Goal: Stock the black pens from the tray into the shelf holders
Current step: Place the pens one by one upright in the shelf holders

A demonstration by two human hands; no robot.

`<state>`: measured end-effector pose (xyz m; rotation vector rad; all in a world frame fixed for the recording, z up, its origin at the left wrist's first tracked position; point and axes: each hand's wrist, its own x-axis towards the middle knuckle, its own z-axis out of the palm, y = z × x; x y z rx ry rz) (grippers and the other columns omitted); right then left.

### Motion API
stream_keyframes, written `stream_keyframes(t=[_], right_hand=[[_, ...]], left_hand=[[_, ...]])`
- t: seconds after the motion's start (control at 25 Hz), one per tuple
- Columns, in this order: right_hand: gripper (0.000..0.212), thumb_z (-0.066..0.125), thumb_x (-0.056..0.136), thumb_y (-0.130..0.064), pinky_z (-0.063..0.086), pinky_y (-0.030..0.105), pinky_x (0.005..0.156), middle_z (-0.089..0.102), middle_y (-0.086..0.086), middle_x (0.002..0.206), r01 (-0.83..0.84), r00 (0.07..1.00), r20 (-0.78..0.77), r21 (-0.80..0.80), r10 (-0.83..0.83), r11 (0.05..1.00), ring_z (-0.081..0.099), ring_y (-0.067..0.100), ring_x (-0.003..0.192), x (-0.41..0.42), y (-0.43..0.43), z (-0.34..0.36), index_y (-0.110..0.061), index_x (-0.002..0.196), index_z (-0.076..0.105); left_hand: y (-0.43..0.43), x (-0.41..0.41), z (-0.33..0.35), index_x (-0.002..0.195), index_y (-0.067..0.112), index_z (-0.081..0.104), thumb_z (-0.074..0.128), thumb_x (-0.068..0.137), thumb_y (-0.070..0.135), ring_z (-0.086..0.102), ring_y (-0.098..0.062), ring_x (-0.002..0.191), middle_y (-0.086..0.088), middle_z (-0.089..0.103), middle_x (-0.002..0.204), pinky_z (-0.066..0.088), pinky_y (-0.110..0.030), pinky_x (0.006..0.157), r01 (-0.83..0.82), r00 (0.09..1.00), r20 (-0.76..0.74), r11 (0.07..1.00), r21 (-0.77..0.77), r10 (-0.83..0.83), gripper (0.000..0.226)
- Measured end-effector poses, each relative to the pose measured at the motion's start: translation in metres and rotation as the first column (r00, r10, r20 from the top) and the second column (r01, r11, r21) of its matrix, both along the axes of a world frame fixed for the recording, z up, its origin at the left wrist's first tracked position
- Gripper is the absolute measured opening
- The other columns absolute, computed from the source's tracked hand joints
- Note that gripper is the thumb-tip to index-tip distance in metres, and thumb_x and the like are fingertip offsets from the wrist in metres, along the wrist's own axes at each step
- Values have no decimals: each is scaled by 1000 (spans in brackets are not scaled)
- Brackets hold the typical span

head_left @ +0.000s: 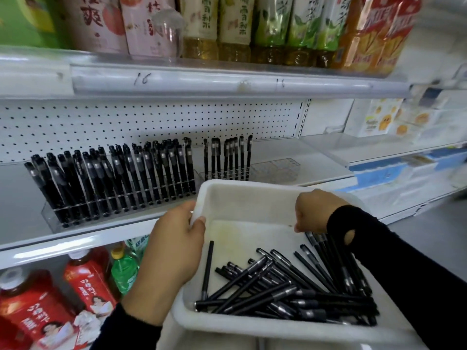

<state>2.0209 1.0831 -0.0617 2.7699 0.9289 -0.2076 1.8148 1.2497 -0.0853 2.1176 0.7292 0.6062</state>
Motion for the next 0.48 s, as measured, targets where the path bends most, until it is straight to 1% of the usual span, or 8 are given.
stream_keyframes(t=[0.04,0.12,0.2,0.32,0.36,0.4,0.48], right_hand=[[27,72,84,-34,45,26,78,69,4,105,24,999,31,-53,-22,998,64,23,96,1,-6,0,-16,104,67],[33,70,86,-32,44,27,77,69,6,111,47,997,68,-120,-39,992,65,24,101,3,-14,2,-12,113,65],[36,74,85,-29,46,27,76,69,8,113,56,998,44,-130,-51,990,66,25,104,2,-15,-1,-10,115,65],[38,77,82,-25,47,27,76,68,10,113,50,998,-24,-109,-53,993,65,26,104,-4,-9,-14,-9,114,63],[38,78,82,-25,47,26,74,68,9,110,50,997,-54,-98,-55,994,65,26,101,-5,-7,-16,-10,113,62],[36,78,82,-25,46,26,70,66,7,103,55,994,-91,-81,-63,995,65,25,94,-6,-6,-17,-10,110,61],[37,80,81,-25,45,23,59,58,2,86,89,985,-145,-28,-93,996,60,20,74,-6,-4,-16,-12,103,53]], left_hand=[[0,1,1,122,33,63,52,99,21,63,-5,77,17,66,88,49,-27,64,2,1000,1,1000,8,-2,28],[4,1,2,122,29,63,51,100,21,64,-11,80,12,67,92,49,-30,67,-24,1000,-5,999,37,24,27],[12,-1,2,123,25,63,51,100,21,62,-13,81,9,65,93,47,-31,67,-61,998,-24,996,69,62,26],[21,-6,1,123,20,64,52,99,20,62,-14,81,6,66,93,49,-31,69,-56,996,-63,996,73,61,26],[23,-7,1,123,20,64,52,99,20,62,-14,81,6,67,93,49,-31,68,-50,996,-76,995,87,56,27],[24,-8,1,122,21,64,52,99,20,62,-14,81,5,67,93,48,-31,67,-44,995,-86,994,102,53,26],[28,-10,1,122,20,65,53,98,21,63,-15,82,4,68,95,46,-30,66,-33,994,-98,993,114,44,27]])
